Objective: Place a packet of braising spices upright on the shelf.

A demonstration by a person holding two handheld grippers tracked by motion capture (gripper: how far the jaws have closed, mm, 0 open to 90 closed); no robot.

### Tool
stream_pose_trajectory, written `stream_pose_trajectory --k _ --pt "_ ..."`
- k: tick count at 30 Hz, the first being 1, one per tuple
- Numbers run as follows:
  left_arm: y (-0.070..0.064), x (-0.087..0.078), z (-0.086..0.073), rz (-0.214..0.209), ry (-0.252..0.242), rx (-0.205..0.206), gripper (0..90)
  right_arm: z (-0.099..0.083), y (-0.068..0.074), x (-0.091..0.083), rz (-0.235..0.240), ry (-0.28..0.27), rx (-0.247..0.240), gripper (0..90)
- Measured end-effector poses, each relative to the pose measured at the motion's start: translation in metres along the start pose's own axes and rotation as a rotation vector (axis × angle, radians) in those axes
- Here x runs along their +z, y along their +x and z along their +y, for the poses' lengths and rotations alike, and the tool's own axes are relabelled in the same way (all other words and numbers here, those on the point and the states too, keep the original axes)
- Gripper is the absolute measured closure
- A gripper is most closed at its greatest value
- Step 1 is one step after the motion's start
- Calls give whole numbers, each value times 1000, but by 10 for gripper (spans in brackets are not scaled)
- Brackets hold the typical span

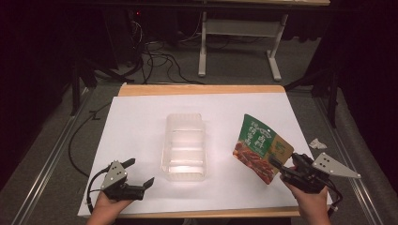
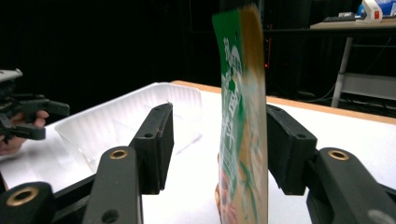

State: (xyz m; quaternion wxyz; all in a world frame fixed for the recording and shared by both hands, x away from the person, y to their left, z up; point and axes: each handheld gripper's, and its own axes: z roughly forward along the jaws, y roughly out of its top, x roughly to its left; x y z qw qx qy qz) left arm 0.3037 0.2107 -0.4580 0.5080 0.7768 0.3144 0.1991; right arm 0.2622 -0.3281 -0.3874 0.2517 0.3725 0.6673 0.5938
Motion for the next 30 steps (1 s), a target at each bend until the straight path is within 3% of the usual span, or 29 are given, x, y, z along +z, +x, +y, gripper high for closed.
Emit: stream_pose_trajectory --k 17,26,30 --pt "0 1 -1 -8 5 3 29 -23 -20 18 -26 84 37 664" --pt "-1 2 -1 -9 10 3 29 -26 -24 19 -37 95 53 876" --pt "-1 2 -1 -8 8 4 29 -26 -23 20 -30 97 62 900"
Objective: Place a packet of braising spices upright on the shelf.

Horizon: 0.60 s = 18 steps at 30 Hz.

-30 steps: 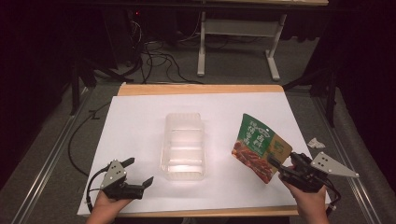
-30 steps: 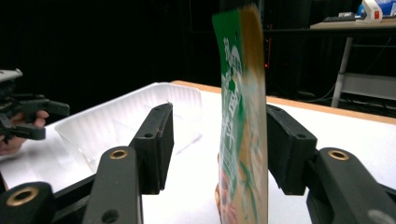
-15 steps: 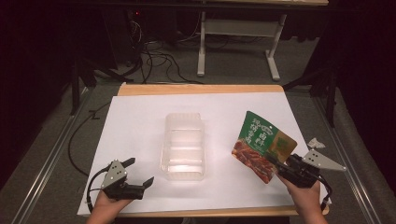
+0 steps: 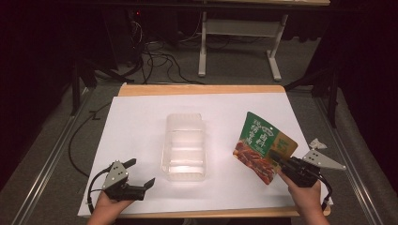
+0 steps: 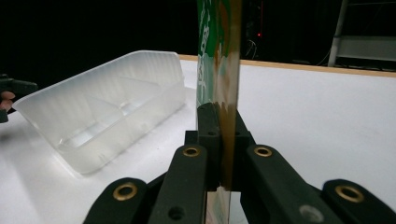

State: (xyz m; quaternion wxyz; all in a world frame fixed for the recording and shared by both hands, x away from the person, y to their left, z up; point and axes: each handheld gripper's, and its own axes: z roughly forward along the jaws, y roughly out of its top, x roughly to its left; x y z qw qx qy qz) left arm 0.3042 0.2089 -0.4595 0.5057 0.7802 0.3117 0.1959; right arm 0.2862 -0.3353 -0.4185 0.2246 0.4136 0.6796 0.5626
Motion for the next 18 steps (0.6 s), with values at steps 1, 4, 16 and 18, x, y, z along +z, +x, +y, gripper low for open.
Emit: stream_pose_trajectory --k 1,4,16,18 --pt "0 0 0 -1 0 0 29 0 0 0 0 0 0 900" --pt "0 0 0 -1 -2 -1 29 0 0 0 6 0 6 900" --pt "1 -1 0 2 -7 -1 29 7 7 -1 10 -18 -14 900" --pt "1 -1 0 1 -7 -3 29 9 8 -2 13 -27 -12 900"
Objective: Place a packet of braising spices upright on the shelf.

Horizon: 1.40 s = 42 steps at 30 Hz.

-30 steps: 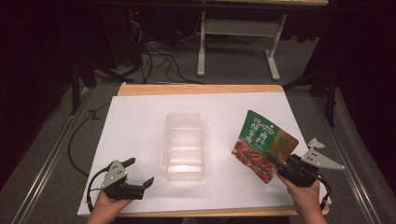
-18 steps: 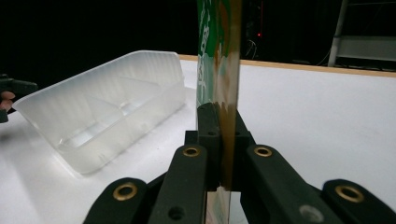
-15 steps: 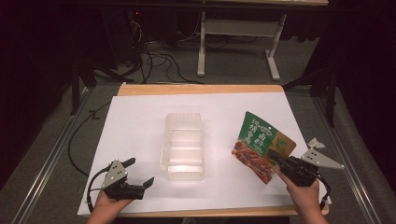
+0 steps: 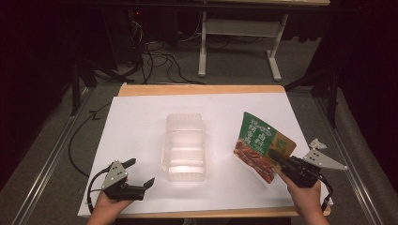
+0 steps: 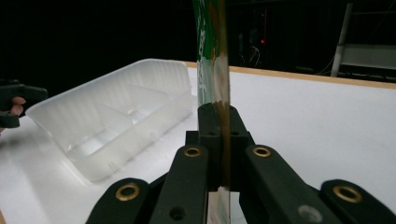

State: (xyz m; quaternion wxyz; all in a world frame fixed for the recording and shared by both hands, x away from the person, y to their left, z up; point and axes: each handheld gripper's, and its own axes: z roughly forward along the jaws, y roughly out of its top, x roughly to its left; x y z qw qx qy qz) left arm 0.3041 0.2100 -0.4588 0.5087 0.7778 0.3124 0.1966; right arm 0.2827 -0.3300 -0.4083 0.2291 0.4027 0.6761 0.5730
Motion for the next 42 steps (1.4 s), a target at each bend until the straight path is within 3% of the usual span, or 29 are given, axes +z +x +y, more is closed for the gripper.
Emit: stream_pose_trajectory --k 13,27,42 --pt "0 0 0 -1 1 -1 29 14 11 -5 14 -62 -14 900" --pt "0 1 -1 5 3 -9 29 19 16 -2 30 -64 -23 900" --pt "1 -3 1 6 -15 1 29 38 23 19 70 -66 -26 900"
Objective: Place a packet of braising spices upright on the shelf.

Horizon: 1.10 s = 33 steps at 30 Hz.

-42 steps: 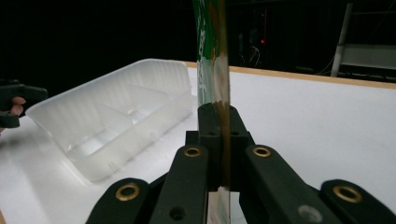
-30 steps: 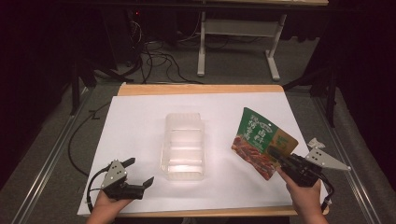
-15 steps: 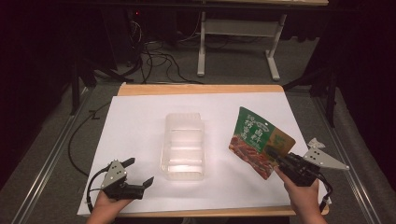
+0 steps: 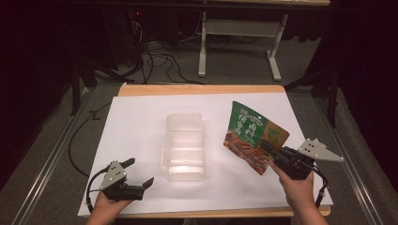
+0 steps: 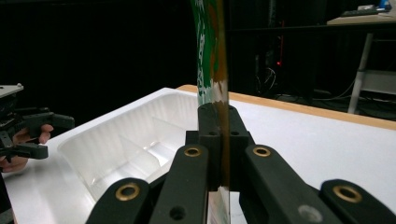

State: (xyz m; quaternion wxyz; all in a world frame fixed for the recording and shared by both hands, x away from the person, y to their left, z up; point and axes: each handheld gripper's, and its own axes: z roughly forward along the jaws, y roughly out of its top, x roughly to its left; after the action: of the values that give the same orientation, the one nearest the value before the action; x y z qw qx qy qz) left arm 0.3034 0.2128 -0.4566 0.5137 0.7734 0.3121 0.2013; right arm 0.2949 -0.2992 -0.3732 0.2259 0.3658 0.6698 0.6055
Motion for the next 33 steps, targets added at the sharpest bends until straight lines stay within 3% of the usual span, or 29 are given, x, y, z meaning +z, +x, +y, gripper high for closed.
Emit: stream_pose_trajectory --k 18,33 --pt "1 -1 0 -5 -13 -1 30 24 10 46 65 -3 -11 900" --pt "3 -2 -1 -7 -20 -12 29 51 25 87 171 -10 -43 900"
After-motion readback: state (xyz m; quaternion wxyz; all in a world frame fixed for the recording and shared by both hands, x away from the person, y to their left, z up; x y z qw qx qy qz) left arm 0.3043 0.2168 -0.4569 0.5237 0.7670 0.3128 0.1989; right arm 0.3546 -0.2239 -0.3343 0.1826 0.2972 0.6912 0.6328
